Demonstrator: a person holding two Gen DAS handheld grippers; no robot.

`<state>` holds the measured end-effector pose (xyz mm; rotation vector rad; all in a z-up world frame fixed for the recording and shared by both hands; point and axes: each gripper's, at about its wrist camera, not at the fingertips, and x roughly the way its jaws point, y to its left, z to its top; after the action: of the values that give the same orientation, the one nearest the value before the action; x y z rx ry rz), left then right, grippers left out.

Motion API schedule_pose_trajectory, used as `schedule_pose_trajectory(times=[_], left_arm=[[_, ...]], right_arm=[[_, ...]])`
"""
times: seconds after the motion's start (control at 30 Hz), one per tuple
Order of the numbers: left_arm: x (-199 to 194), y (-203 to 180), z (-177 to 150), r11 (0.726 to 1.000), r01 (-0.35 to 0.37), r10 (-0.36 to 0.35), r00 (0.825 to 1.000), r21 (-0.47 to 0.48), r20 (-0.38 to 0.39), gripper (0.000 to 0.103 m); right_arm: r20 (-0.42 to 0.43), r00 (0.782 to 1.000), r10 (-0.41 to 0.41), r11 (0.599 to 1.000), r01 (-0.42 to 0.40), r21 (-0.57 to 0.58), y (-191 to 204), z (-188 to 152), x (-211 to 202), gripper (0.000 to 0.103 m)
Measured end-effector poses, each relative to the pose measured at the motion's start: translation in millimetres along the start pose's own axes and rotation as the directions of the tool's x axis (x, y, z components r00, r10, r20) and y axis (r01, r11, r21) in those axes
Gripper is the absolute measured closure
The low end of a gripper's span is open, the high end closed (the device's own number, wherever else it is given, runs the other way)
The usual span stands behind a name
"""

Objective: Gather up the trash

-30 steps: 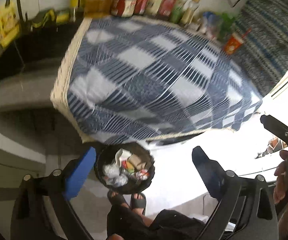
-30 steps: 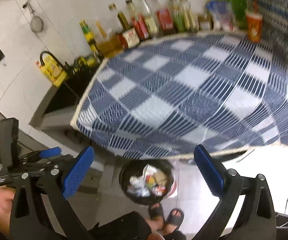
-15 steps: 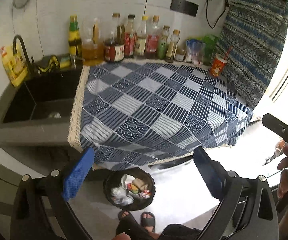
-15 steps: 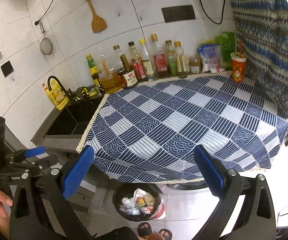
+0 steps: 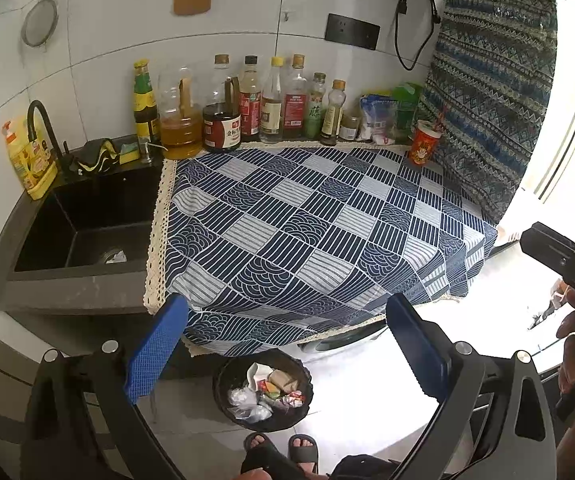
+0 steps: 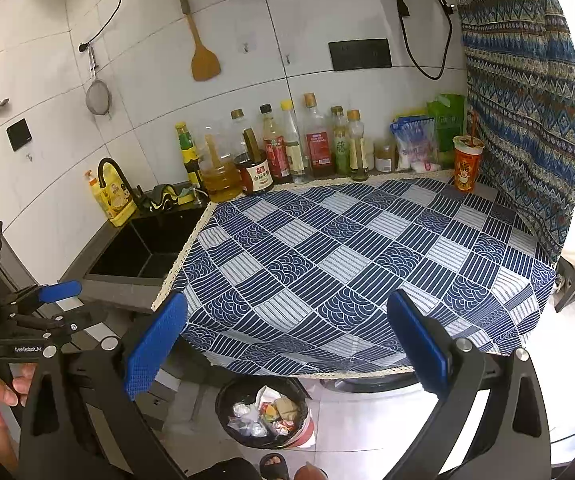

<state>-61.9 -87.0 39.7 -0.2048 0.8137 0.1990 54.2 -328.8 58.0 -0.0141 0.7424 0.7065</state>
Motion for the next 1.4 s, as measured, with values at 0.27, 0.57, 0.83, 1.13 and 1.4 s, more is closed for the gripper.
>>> schedule_pose_trajectory(times=[0.27, 0.57, 0.83, 1.13, 1.4], left_arm=[[-1.5, 1.2, 3.5, 0.999, 0.029, -0.028, 1.000, -0.032, 0.010, 0.007], [-2.1, 0.3, 8.9, 0.999, 0.021, -0.021, 1.000, -0.036, 0.018, 0.007], [-0.8, -3.0, 9.3, 1.000, 0.001, -0.001, 1.000, -0.027, 0.012, 0.007], [-2.7, -6.8, 9.2, 1.000, 0.002, -0.002, 1.000, -0.020, 0.014, 0.007], [-3.2, -8.4, 8.9, 1.000, 0.005, -0.005, 1.000, -0.023, 0.014, 0.007]], right_arm=[[0.003, 1.000, 0.013, 1.000, -0.012, -0.014, 3.7, 1.8, -1.5, 0.004], [0.017, 1.000, 0.005, 1.000, -0.005, -0.001, -1.5, 8.3, 1.0, 0.004], [0.018, 1.000, 0.017, 1.000, -0.017, -0.005, -3.5, 11.6, 3.6, 0.004], [0.010, 1.000, 0.012, 1.000, -0.012, -0.011, -3.8, 9.9, 5.9, 0.004], [0.006, 1.000, 0.003, 1.000, -0.003, -0.008, -4.6, 3.4, 6.7, 0.004]])
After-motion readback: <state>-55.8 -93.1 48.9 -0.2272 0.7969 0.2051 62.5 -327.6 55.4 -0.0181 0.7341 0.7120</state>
